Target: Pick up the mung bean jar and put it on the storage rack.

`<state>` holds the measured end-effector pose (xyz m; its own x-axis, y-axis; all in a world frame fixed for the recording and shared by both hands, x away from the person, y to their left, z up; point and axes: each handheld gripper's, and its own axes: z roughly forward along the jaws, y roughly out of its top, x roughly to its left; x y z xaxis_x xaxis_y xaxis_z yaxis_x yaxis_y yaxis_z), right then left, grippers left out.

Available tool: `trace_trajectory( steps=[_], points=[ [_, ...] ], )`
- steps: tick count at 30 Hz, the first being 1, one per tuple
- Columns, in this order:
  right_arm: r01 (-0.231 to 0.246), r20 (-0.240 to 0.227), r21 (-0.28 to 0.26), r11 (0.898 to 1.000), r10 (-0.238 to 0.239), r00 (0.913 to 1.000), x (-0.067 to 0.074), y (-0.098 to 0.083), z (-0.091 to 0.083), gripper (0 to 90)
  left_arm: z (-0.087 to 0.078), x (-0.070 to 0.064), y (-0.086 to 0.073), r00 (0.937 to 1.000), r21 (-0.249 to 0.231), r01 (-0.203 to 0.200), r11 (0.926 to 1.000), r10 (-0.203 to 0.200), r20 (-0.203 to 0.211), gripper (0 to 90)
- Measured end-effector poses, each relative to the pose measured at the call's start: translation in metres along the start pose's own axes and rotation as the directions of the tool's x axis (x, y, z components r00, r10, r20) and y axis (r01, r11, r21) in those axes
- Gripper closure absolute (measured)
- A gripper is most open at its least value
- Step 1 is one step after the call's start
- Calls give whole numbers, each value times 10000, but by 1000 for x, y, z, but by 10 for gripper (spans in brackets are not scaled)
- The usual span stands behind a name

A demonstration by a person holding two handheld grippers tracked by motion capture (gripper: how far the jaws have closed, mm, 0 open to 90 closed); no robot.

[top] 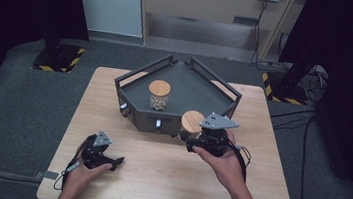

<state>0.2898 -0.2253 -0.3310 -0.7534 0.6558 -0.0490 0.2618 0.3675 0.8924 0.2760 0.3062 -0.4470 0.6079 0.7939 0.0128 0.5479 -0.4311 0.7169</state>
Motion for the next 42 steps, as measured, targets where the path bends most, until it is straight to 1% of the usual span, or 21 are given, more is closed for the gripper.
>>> trace_trajectory(
  steps=[6, 17, 20, 32, 42],
  points=[
    [-58, 54, -139, 9999, 58, 10000, -5, 7, -1, 258, 0, 0, 0, 10000, -1, 5, 10000, -5, -14, 7],
    [83, 191, -231, 9997, -78, 9998, -9, 23, 2, 258, 0, 0, 0, 10000, -3, 8, 10000, -8, -13, 7],
    [22, 173, -276, 9996, -18, 9998, -12, 26, 4, 258, 0, 0, 0, 10000, -3, 7, 10000, -7, -15, 7],
    [-87, 373, -278, 9996, 97, 9993, -20, 35, 8, 258, 0, 0, 0, 10000, -2, 7, 10000, -7, -13, 7],
    [-81, 425, -282, 9996, 93, 9991, -25, 45, 14, 258, 0, 0, 0, 10000, -3, 8, 10000, -8, -13, 7]
  ],
)
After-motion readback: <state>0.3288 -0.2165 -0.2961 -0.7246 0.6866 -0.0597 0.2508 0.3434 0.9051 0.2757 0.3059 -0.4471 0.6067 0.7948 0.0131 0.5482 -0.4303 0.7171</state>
